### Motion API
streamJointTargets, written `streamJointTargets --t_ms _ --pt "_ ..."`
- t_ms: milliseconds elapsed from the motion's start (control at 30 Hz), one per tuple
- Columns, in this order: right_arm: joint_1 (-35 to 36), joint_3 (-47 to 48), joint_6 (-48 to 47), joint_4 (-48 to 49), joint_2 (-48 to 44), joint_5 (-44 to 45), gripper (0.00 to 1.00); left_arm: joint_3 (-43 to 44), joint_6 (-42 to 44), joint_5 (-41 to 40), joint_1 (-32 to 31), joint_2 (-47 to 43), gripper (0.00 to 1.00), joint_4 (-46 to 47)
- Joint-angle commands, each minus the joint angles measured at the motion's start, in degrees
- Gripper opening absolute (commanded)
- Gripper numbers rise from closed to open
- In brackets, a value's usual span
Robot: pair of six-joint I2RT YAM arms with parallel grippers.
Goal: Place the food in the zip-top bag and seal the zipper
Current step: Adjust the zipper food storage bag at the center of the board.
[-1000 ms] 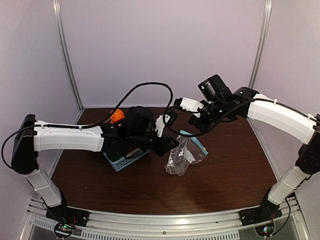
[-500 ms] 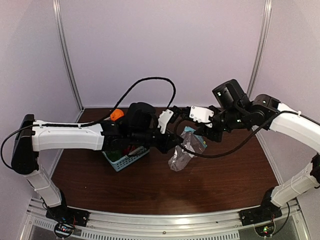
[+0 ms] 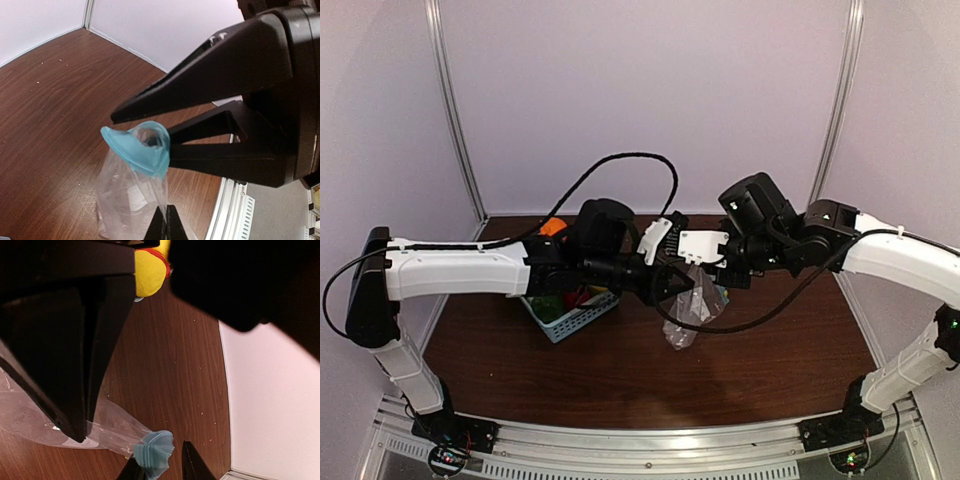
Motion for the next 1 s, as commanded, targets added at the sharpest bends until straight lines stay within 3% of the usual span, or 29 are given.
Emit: streamJointTargets --t_ms 0,167,233,367,467,700,833,967 --pt "0.91 0.76 -0.93 2.88 0.76 5.79 0.23 1.74 0.11 2.56 0.29 0.89 0.00 -0.06" --pt "1.92 0.91 -1.42 3.06 0.61 6.51 0.15 2.54 0.38 3.10 0.30 1.54 0.00 -1.06" --pt "2.39 1.07 -1.63 2.84 0.52 6.30 0.01 3.30 0.51 2.99 0.28 2.08 0.00 -1.90" --pt "1.73 4.00 1.35 -1.11 1.24 1.22 0.00 3.92 1.38 -1.46 0.28 2.65 0.00 -4.19" --pt "-2.14 6.47 6.77 -3.67 1.30 -7.37 0.00 1.57 2.65 -9.49 0.28 1.52 0.00 -4.51" --pt "-11.06 5.09 18.32 -9.03 3.02 -33.07 0.00 -7.00 4.18 -25.63 0.11 -1.84 0.00 4.85" --pt "-14.77 1.65 24.59 -8.13 4.31 -49.16 0.00 -9.07 5.98 -30.34 0.07 -2.62 0.00 8.01" --pt "-19.13 -5.26 32.57 -0.33 4.58 -65.44 0.00 -13.99 9.02 -29.54 -0.11 -5.14 0.00 15.76"
